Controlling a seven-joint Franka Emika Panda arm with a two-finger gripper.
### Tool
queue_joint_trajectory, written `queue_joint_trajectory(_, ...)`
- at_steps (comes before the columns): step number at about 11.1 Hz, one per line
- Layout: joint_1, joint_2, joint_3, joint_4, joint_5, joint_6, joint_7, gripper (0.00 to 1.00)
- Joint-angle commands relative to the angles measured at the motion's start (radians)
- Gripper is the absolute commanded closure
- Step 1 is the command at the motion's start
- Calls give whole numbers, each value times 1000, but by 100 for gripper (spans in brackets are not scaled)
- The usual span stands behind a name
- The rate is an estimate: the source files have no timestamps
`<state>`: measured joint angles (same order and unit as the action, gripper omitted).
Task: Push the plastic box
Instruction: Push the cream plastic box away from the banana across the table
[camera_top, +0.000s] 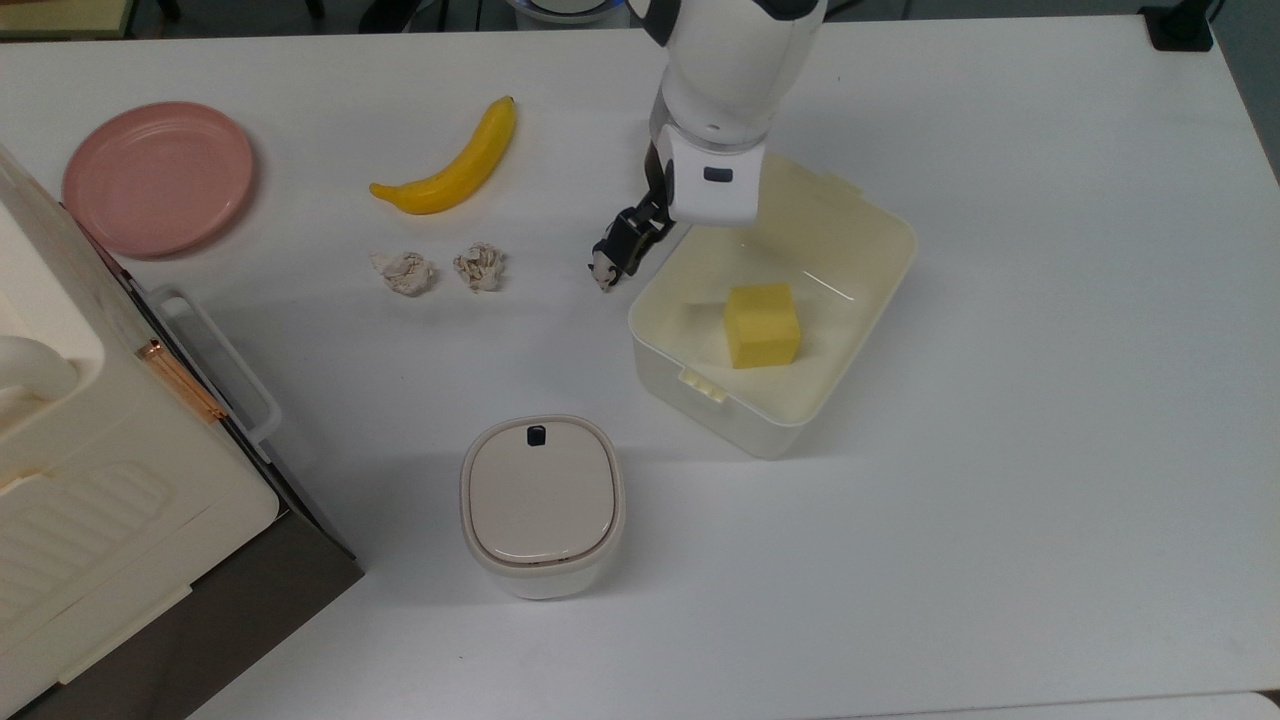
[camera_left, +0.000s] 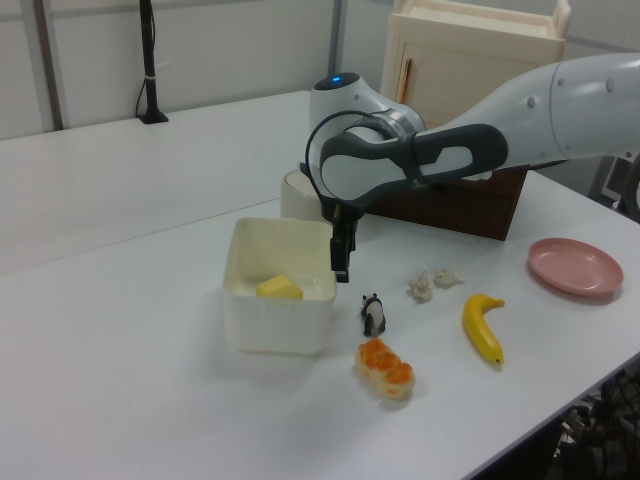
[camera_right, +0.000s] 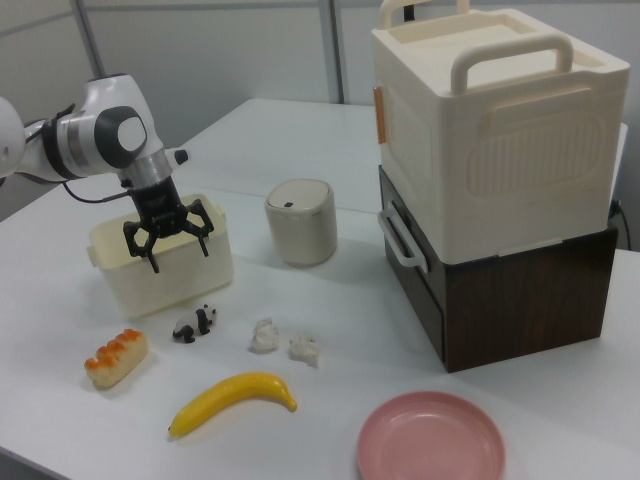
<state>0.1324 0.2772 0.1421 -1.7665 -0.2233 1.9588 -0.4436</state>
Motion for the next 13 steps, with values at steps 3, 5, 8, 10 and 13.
queue_joint_trajectory(3, 30, 83, -6, 117, -19, 0, 100, 0)
queue_joint_trajectory(5, 30, 124, -6, 169, -19, 0, 100, 0)
queue_joint_trajectory(8, 29, 163, -6, 225, -16, 0, 100, 0)
queue_joint_trajectory(10, 33, 165, -6, 226, -11, -10, 103, 0)
queue_joint_trajectory(13, 27, 160, -6, 239, -14, -14, 120, 0)
